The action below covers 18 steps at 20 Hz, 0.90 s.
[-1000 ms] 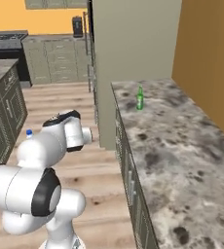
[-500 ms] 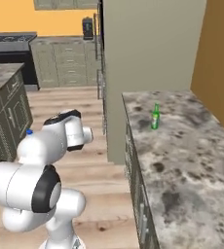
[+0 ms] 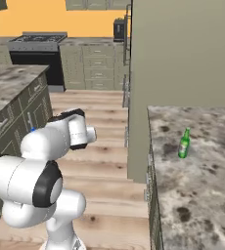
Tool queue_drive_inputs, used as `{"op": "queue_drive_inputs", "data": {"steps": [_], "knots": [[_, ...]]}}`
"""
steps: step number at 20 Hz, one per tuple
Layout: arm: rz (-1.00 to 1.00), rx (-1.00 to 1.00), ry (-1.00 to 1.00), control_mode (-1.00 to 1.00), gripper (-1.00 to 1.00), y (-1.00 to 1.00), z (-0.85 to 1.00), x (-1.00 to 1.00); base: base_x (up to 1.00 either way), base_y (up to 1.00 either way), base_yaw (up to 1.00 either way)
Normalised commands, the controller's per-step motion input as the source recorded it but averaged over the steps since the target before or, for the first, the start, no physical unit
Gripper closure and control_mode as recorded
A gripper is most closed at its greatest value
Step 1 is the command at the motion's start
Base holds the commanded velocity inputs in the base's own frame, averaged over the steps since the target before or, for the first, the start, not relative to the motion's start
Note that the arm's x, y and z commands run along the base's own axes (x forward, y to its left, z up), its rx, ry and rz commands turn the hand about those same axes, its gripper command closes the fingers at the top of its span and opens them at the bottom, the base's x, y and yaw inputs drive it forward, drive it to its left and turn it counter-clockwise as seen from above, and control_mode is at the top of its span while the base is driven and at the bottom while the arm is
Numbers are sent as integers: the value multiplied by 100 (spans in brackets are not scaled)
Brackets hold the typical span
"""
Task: Place the drinks on the dining counter in a tight cluster.
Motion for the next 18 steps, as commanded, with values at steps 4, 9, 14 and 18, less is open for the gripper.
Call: {"op": "queue_drive_inputs", "data": {"steps": [4,9,14,18], "knots": [[0,0,0,100,100,0,0,0,35,3,59],[0,0,0,100,100,0,0,0,57,0,48],[0,0,0,100,100,0,0,0,64,0,43],[0,0,0,100,100,0,0,0,76,0,29]]}}
